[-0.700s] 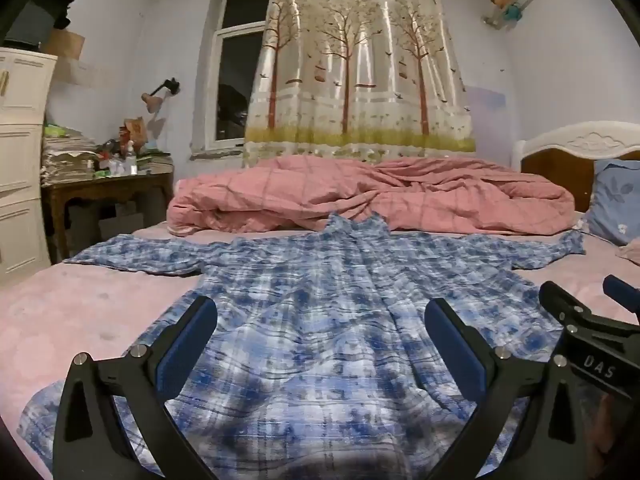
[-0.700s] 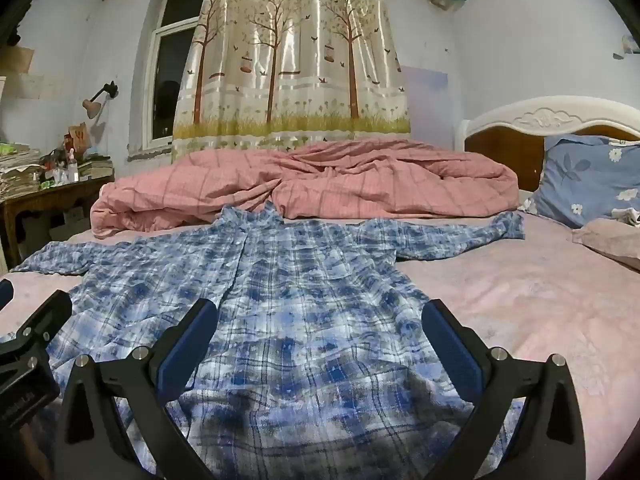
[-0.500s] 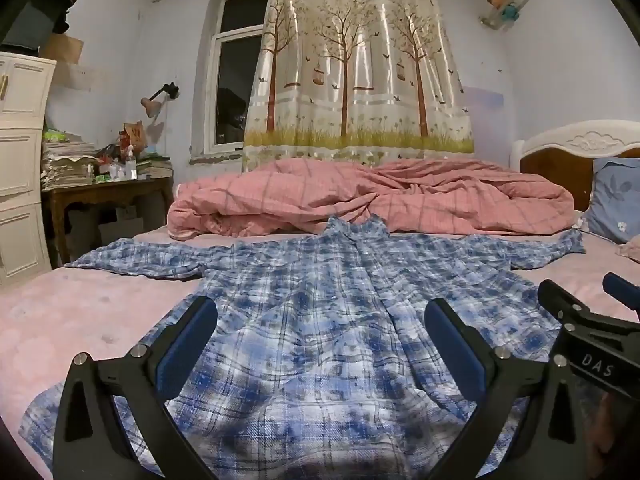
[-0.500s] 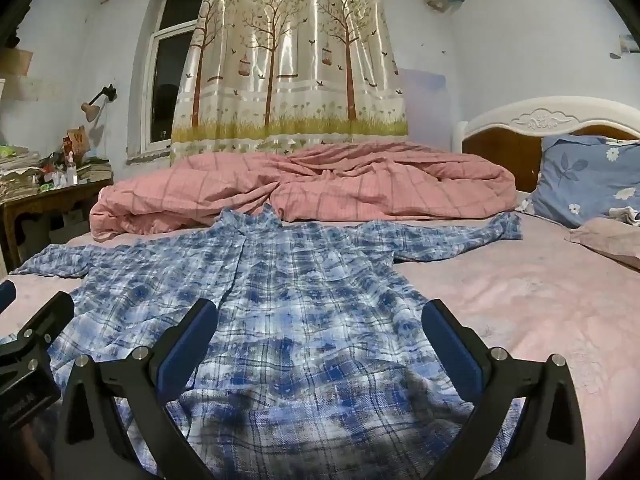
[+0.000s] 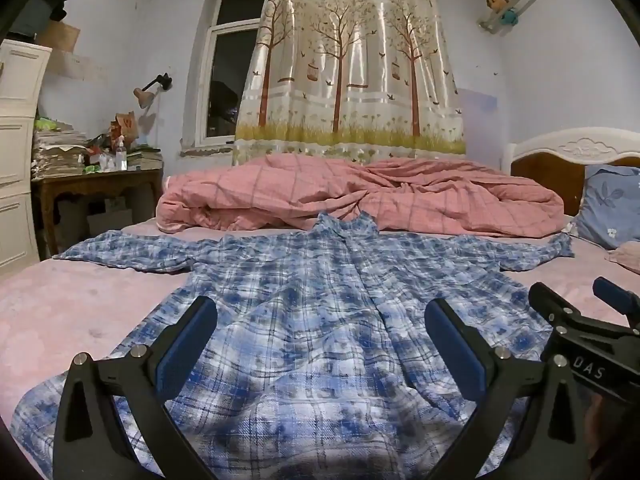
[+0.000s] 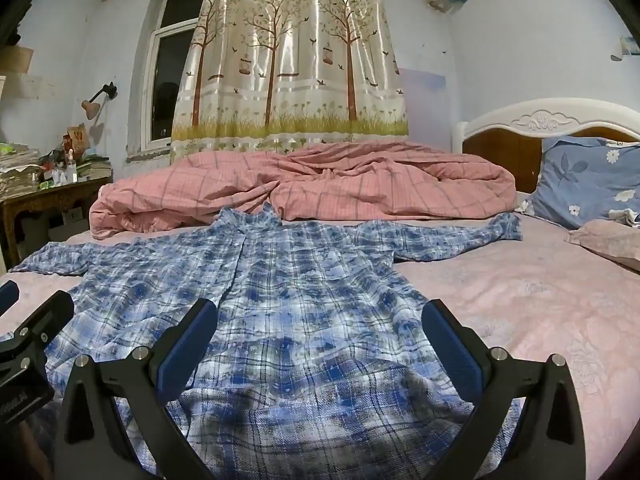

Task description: Fold large clothes

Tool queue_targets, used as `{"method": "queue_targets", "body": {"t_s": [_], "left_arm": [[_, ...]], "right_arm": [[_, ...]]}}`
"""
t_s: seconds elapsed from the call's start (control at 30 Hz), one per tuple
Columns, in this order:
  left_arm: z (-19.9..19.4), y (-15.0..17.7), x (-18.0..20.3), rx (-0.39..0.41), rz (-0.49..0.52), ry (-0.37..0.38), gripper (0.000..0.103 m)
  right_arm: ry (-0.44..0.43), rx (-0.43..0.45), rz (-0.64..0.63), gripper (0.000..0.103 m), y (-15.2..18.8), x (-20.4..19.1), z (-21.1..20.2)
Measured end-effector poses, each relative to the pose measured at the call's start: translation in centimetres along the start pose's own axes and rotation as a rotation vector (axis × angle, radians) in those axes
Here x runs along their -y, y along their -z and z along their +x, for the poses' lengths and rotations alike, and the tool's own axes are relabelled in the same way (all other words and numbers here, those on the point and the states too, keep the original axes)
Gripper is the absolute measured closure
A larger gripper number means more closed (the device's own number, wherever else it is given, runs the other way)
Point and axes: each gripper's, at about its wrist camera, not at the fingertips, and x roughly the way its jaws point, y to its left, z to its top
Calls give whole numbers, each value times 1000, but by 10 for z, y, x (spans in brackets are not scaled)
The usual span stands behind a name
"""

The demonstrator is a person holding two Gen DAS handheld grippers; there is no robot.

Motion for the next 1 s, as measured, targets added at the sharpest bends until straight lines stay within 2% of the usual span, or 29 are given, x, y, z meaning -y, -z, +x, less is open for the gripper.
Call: {"method": "queue_targets", "body": {"t_s": [0.3,0.43,0.8,1.0], "left_arm": [[-1,-1,0,5,1,1,0],[-8,-1,0,32,3,-32,0],[-20,-1,-7,85,-29,-33,0],[-29,-1,-5,129,-12,5,0]], "right_arm": [[2,6,-6,0,2,3,0],[3,-2,-10,0,4,0,2],[6,-15,-19,0,-1,1,8],[10,-1,-23,0,-2,0,3]]}}
